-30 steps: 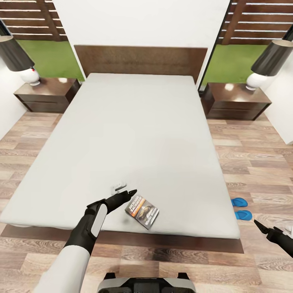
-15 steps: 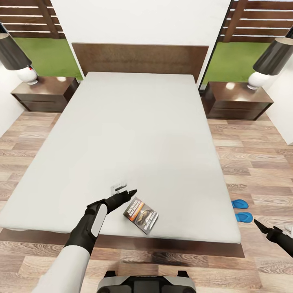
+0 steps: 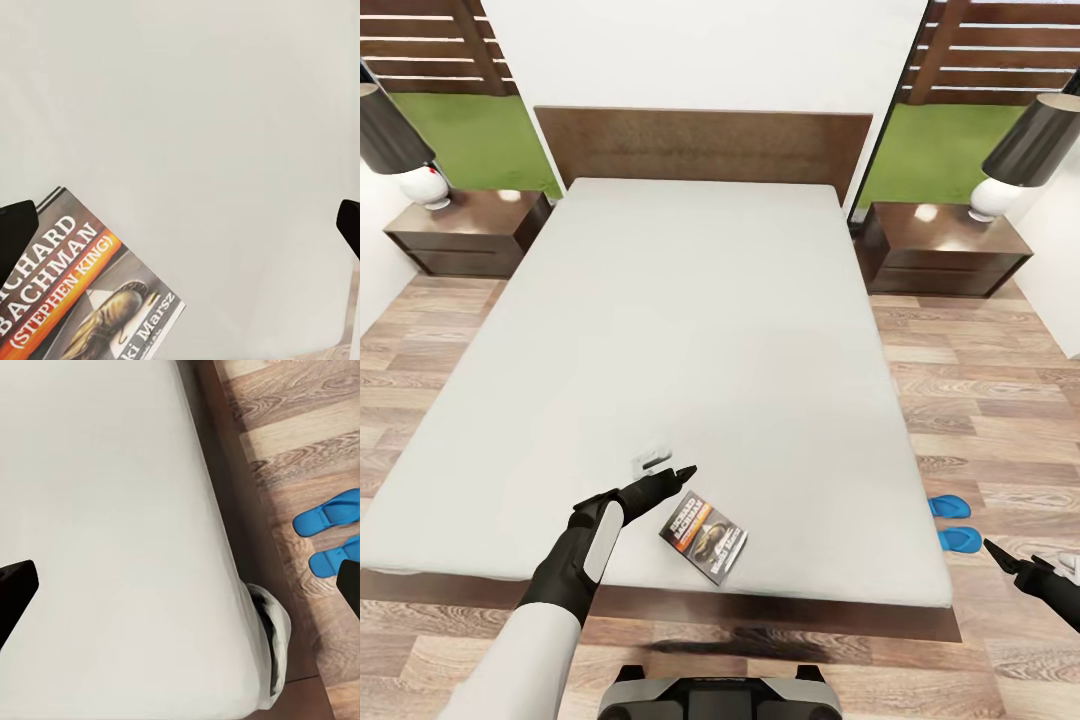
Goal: In the bedroom, move the book from the bed onto either nightstand, and place the two sandals side by side next to the bed.
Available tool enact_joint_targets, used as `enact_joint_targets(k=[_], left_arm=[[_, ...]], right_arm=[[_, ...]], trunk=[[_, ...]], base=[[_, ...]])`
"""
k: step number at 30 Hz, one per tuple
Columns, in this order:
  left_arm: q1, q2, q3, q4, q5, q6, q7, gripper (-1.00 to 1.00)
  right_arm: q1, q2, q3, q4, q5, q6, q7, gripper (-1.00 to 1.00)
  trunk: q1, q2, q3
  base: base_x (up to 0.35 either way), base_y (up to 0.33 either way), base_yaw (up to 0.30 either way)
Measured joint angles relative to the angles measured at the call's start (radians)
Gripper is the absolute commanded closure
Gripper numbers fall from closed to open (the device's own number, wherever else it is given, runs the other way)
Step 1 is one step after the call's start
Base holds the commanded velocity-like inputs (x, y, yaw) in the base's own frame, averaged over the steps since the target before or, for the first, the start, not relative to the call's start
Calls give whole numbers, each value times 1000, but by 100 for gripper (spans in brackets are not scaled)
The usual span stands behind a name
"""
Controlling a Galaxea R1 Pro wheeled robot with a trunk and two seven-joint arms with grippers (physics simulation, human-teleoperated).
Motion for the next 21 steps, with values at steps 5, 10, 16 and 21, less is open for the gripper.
enact_joint_targets(k=[5, 10, 16, 21], left_arm=[[0, 0, 0, 0, 0, 0, 0, -100], [0, 0, 0, 0, 0, 0, 0, -100], [0, 0, 0, 0, 1, 2, 2, -100], [0, 0, 0, 1, 1, 3, 4, -100]], right_arm=[[0, 0, 0, 0, 0, 0, 0, -100], [0, 0, 0, 0, 0, 0, 0, -100], [0, 0, -1, 0, 0, 0, -1, -100], [0, 0, -1, 0, 0, 0, -1, -100]], trunk=[[0, 0, 0], [0, 0, -1], [0, 0, -7], [0, 0, -15]], base=[[1, 0, 0], [0, 0, 0], [0, 0, 0], [0, 0, 0]])
